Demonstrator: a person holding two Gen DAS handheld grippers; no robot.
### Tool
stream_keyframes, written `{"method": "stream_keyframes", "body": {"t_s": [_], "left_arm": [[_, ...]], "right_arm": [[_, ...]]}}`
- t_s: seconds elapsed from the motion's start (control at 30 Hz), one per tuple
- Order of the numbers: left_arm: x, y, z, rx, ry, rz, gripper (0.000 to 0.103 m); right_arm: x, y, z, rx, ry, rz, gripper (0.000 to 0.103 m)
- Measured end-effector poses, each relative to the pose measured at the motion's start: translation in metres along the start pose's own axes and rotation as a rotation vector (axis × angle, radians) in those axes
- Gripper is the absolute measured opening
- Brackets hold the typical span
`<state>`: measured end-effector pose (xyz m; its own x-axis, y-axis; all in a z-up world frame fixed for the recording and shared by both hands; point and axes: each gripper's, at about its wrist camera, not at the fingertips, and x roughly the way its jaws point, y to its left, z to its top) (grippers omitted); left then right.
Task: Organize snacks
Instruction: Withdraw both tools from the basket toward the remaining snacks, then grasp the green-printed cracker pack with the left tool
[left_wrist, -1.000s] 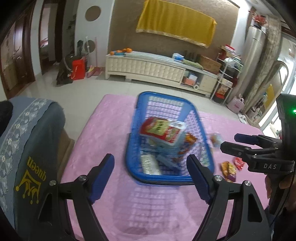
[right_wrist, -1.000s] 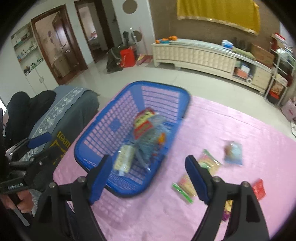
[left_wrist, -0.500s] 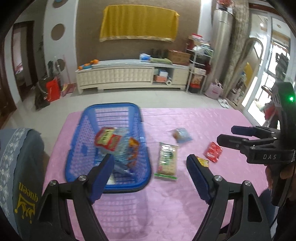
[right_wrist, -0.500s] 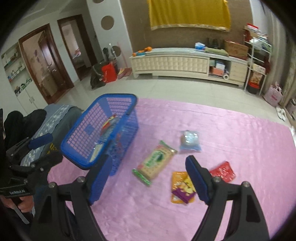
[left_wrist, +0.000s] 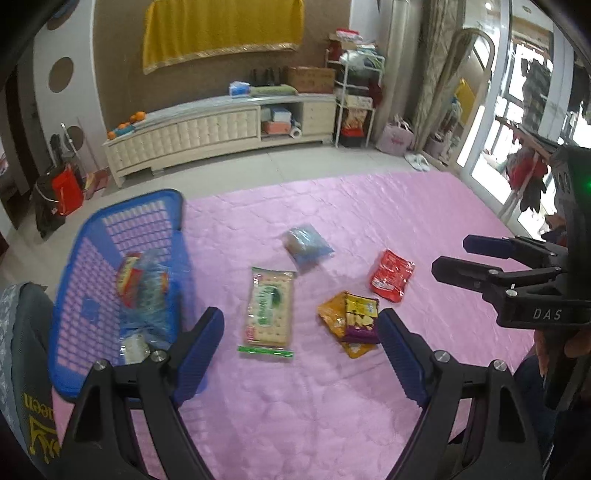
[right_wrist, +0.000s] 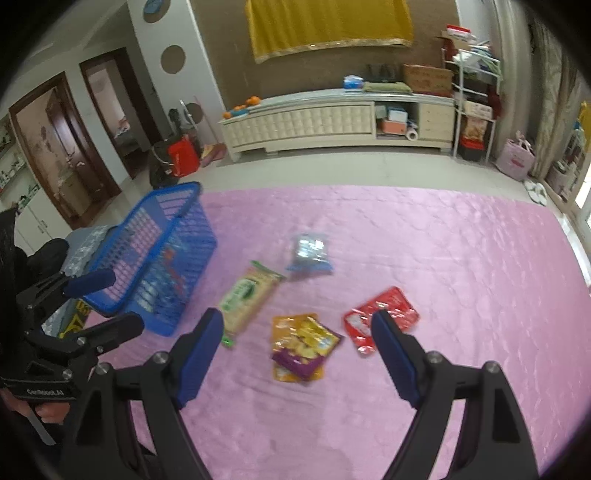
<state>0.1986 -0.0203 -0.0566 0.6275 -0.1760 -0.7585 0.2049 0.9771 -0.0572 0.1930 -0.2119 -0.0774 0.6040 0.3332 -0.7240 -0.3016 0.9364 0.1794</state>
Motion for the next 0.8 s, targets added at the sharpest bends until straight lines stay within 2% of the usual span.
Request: {"method": "stream_keyframes", "body": {"t_s": [0.27,0.53,0.67,0.8], "left_arm": [[0.047,-0.019,-0.002,0.038,0.075,-0.003,0.083],[0.094,-0.014,0.002,0.035,0.109,0.009,0.082],[0.117,-0.005,0.002,0.038,0.140,0.046,0.070],[0.137,0.007,0.001,0.031,0.175,0.067,0.068]], "right_arm": [[0.028,-0.041,-0.018,0.050,0.042,-0.033,0.085],[0.068,-0.049,-0.018,-0.030,0.069,-0.065,0.085],[0.088,-0.053,-0.016,-0.052,0.070,-0.066,0.085],[0.106,-0.065,-0.019,-0.006,0.061,-0.051,0.085]]}}
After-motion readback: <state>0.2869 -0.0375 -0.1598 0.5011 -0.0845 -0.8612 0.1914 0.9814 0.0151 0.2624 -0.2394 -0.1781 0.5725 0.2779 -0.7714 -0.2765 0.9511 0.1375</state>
